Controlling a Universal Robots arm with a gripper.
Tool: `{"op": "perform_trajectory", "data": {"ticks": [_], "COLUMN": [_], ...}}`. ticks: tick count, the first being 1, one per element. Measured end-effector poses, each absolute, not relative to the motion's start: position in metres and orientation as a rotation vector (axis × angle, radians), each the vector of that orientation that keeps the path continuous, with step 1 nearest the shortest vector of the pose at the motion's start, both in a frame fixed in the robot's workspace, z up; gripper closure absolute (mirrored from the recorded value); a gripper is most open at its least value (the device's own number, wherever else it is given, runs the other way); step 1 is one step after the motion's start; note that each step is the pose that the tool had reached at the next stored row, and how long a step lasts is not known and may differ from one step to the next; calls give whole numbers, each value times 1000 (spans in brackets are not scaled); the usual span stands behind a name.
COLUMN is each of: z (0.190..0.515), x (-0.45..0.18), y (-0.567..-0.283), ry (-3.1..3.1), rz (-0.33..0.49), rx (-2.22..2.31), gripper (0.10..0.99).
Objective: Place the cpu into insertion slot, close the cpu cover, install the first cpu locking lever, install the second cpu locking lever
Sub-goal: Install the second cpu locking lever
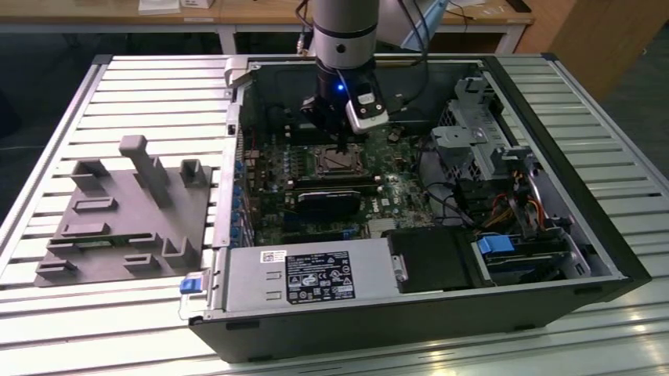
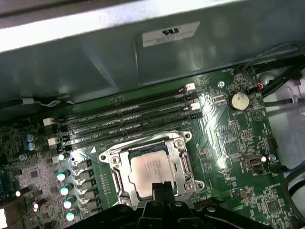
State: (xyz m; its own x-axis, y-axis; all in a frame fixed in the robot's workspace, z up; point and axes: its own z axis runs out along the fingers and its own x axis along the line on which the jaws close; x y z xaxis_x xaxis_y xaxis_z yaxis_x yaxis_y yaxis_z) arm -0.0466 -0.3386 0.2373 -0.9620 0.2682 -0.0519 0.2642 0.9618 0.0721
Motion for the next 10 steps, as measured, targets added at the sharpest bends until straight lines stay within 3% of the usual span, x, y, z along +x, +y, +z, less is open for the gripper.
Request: {"op": "perform_trajectory", "data": {"ticks": [10], "z": [237], "x": [-47], "y": [-349], "ry": [3051], "rz": [100], "rx": [414], "gripper": [984]}}
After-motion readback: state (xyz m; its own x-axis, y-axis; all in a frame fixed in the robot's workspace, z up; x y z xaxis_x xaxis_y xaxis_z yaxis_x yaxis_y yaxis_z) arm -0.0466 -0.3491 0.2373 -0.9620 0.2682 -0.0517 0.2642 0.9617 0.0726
